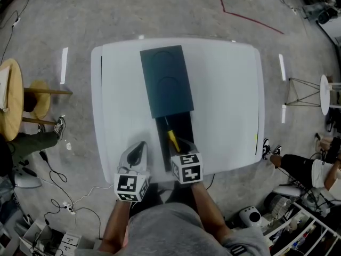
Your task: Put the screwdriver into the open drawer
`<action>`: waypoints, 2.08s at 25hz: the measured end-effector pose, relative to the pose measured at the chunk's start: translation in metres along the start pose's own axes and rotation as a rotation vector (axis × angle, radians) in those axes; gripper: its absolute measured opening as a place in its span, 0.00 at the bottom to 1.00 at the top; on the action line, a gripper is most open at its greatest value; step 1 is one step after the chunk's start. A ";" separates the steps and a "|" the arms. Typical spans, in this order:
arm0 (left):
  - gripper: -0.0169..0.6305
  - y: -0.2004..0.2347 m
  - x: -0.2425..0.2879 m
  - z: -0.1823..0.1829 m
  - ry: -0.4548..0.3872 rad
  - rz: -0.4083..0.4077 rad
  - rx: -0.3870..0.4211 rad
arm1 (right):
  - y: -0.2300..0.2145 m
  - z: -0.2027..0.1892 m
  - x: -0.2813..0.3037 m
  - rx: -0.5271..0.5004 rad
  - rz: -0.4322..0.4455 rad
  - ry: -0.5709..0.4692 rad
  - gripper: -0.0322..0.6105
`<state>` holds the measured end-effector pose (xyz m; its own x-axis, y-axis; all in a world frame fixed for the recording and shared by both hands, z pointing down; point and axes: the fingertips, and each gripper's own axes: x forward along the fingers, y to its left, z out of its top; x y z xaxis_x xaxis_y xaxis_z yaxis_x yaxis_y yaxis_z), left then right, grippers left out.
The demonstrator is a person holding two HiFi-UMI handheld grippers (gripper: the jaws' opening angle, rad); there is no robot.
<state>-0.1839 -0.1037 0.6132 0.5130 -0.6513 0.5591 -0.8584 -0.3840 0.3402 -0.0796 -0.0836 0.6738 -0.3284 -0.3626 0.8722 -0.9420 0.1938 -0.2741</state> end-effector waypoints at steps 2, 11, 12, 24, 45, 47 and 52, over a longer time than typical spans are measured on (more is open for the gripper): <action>0.05 0.001 0.000 0.001 -0.003 0.001 -0.002 | 0.001 0.001 0.002 0.000 -0.001 0.003 0.19; 0.05 -0.002 -0.003 0.001 -0.008 -0.004 -0.001 | 0.002 0.002 0.000 -0.026 -0.010 -0.009 0.19; 0.05 -0.002 -0.003 0.002 -0.010 -0.003 0.000 | 0.003 0.003 -0.001 -0.029 -0.004 -0.017 0.21; 0.05 -0.010 -0.018 0.011 -0.061 0.010 0.018 | 0.009 0.020 -0.026 -0.066 0.012 -0.097 0.27; 0.05 -0.059 -0.090 0.056 -0.275 0.140 0.054 | 0.017 0.055 -0.134 -0.248 0.095 -0.368 0.25; 0.05 -0.066 -0.099 0.059 -0.297 0.157 0.055 | 0.018 0.059 -0.150 -0.272 0.100 -0.413 0.25; 0.05 -0.083 -0.125 0.076 -0.369 0.189 0.076 | 0.022 0.064 -0.186 -0.328 0.106 -0.500 0.24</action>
<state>-0.1771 -0.0398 0.4577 0.3214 -0.9002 0.2938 -0.9423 -0.2734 0.1934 -0.0438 -0.0706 0.4800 -0.4868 -0.6953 0.5288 -0.8580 0.4943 -0.1399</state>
